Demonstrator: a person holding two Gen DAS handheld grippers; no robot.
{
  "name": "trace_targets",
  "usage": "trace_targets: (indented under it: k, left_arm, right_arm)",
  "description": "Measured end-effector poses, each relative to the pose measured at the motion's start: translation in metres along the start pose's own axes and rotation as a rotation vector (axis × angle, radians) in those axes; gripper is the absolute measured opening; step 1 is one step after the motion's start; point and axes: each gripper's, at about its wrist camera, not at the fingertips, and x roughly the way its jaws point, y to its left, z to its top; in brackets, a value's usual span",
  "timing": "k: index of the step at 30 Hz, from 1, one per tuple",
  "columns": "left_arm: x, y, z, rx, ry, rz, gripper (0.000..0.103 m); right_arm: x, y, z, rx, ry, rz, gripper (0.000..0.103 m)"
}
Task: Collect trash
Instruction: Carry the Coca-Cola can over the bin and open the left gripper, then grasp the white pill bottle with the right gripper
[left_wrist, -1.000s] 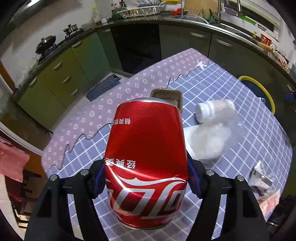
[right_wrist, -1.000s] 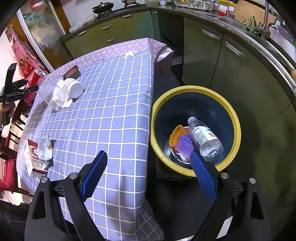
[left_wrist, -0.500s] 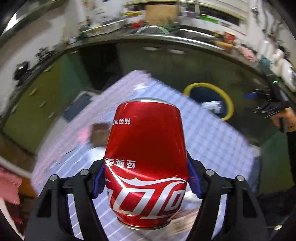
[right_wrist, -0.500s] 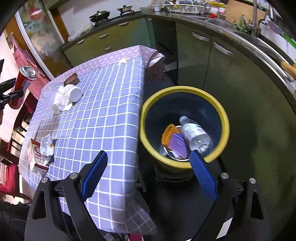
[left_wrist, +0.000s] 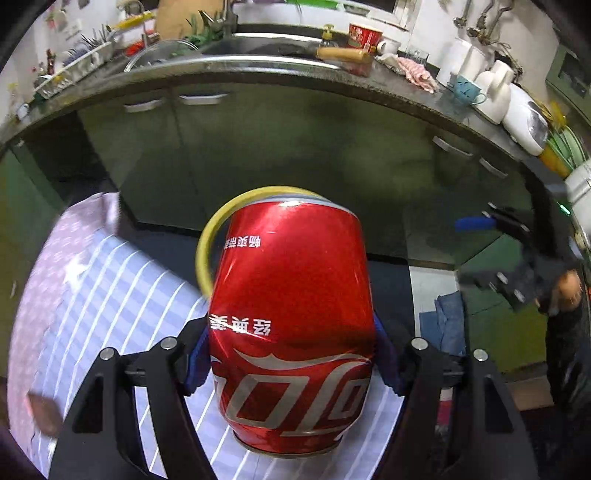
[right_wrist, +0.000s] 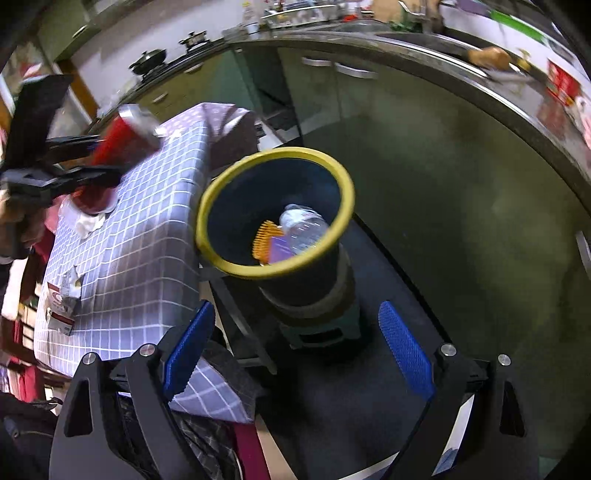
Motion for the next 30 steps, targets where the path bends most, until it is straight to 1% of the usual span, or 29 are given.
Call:
trace_targets:
  k: [4,6,8,10,12,16,19,21,24,25,26,28,30]
  left_arm:
    - [0.053,0.003,0.028,-0.02,0.03,0.007,0.068]
    - [0.068,0.007,0.036,-0.03,0.04,0.026,0.071]
    - [0.083,0.012,0.042,-0.054,0.05,0.044,0.084]
    - [0.088,0.017,0.044,-0.072,0.053,0.068,0.085]
    - [0.081,0.021,0.044,-0.085,0.042,0.048,0.084]
    - [0.034,0.019,0.034,-0.08,-0.028,0.036,0.085]
    - [-0.024,0.022,0.007,-0.112,-0.111,0.022,0.085]
    - [-0.054,0.025,-0.01,-0.128,-0.151,0.04,0.087]
    - [-0.104,0.038,-0.052,-0.183,-0.211,0.09,0.088]
    - [-0.113,0.042,-0.065,-0.201,-0.221,0.098,0.088]
    - [-0.128,0.049,-0.085,-0.23,-0.231,0.107,0.088]
    - [-0.148,0.057,-0.116,-0.282,-0.24,0.132,0.088]
    - [-0.168,0.067,-0.157,-0.347,-0.246,0.165,0.088]
  right_arm:
    - [-0.001,-0.021,-0.01,0.04,0.0,0.0,0.09]
    - [0.0,-0.028,-0.014,0.053,0.003,0.002,0.09]
    - [0.002,-0.031,-0.016,0.062,0.008,0.002,0.09]
    - [0.004,-0.034,-0.018,0.066,0.012,0.003,0.09]
    - [0.005,-0.032,-0.018,0.067,0.013,0.007,0.09]
    - [0.01,-0.025,-0.016,0.059,0.015,0.011,0.09]
    - [0.014,-0.015,-0.013,0.046,0.014,0.022,0.09]
    - [0.017,-0.003,-0.008,0.024,0.017,0.028,0.09]
    - [0.02,0.023,0.004,-0.029,0.012,0.052,0.09]
    - [0.022,0.037,0.01,-0.057,0.011,0.058,0.089]
    - [0.024,0.047,0.016,-0.08,0.01,0.063,0.088]
    - [0.031,0.081,0.033,-0.149,0.011,0.084,0.088]
    - [0.04,0.113,0.048,-0.211,0.013,0.106,0.088]
